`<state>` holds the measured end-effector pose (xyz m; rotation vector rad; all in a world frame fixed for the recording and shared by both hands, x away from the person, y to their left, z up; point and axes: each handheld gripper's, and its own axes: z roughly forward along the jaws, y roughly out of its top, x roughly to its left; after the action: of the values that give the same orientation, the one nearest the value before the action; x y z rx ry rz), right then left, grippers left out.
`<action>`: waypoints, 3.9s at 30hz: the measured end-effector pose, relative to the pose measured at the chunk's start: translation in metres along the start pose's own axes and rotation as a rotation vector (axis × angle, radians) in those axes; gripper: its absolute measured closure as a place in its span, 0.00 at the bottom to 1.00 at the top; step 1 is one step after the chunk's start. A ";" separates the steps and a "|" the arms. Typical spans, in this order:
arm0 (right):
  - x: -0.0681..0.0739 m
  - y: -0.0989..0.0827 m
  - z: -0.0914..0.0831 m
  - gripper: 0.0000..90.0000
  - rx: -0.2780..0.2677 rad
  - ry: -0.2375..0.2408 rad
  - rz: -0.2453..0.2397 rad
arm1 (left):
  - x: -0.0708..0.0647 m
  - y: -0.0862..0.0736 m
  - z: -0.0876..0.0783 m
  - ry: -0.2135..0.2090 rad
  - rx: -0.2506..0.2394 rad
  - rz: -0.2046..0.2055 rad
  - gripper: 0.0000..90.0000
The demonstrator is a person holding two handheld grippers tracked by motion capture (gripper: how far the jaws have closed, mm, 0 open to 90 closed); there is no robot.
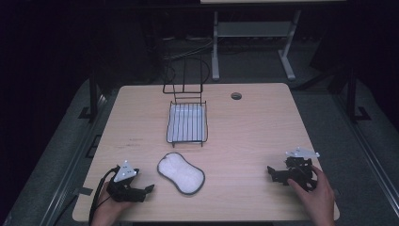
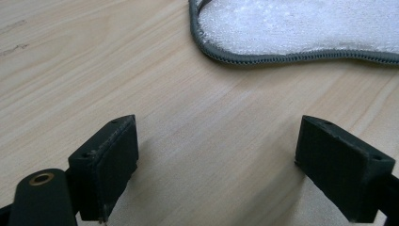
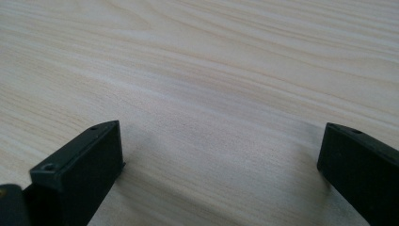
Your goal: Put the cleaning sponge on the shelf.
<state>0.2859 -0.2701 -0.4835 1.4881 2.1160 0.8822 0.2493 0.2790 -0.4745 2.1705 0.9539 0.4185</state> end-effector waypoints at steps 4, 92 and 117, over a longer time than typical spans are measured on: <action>0.000 0.000 0.000 0.00 0.000 0.000 0.000 | 0.000 0.003 0.000 0.002 0.011 -0.015 0.16; 0.000 0.000 0.000 0.00 -0.002 -0.001 -0.004 | -0.069 0.091 0.060 -0.333 0.061 0.067 1.00; 0.000 0.000 0.000 0.00 -0.002 -0.001 -0.004 | -0.052 0.059 0.022 -0.277 0.074 0.013 1.00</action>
<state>0.2861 -0.2703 -0.4836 1.4824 2.1168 0.8817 0.2559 0.2019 -0.4478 2.2297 0.8123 0.0849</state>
